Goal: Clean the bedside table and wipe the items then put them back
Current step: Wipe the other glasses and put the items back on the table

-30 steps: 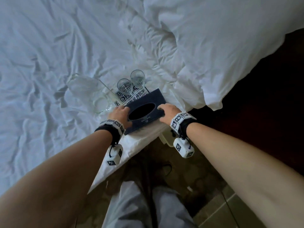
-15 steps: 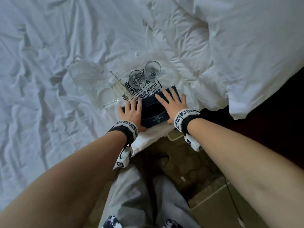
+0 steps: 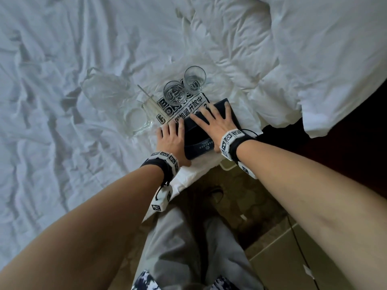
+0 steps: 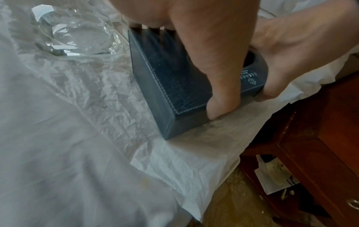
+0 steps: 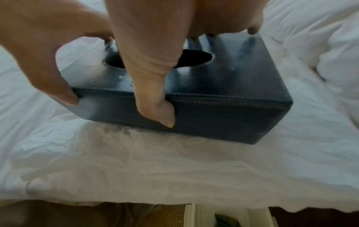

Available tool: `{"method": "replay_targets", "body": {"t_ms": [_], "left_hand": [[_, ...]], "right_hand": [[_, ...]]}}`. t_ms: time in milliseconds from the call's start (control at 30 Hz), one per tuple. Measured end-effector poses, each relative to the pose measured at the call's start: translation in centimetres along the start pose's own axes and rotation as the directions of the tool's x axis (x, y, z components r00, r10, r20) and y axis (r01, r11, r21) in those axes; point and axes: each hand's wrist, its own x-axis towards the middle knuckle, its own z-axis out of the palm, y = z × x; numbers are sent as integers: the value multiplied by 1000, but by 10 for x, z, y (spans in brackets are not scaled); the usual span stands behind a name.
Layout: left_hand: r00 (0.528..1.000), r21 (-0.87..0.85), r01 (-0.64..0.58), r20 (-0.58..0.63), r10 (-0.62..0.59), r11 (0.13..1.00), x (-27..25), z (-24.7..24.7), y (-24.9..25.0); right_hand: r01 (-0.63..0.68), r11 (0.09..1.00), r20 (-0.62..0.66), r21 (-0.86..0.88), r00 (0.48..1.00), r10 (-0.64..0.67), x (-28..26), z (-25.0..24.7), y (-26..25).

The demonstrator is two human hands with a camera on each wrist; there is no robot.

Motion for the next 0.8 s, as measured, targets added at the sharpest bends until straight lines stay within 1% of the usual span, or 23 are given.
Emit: {"method": "replay_targets", "body": {"t_ms": [133, 300, 400, 533, 667, 733, 800], "left_hand": [[995, 67, -97, -6, 98, 993, -11, -14, 2], [978, 158, -203, -14, 208, 966, -26, -45, 19], [966, 199, -245, -28, 256, 949, -42, -63, 38], [945, 245, -299, -61, 322, 923, -67, -79, 78], [896, 320, -386, -95, 434, 865, -92, -96, 129], [862, 364, -441, -81, 500, 820, -103, -109, 156], [819, 406, -501, -64, 570, 765, -112, -122, 187]], "right_hand": [[-40, 999, -31, 5, 999, 40, -25, 4, -1], [-143, 987, -109, 73, 983, 151, -70, 5, 5], [-190, 976, -111, 105, 973, 202, -101, 1, 12], [-245, 955, -114, 167, 957, 265, -160, 5, 26], [-318, 918, -130, 238, 926, 354, -226, 23, 42], [-368, 888, -128, 275, 901, 413, -257, 34, 51], [-423, 849, -115, 316, 871, 477, -289, 45, 60]]}}
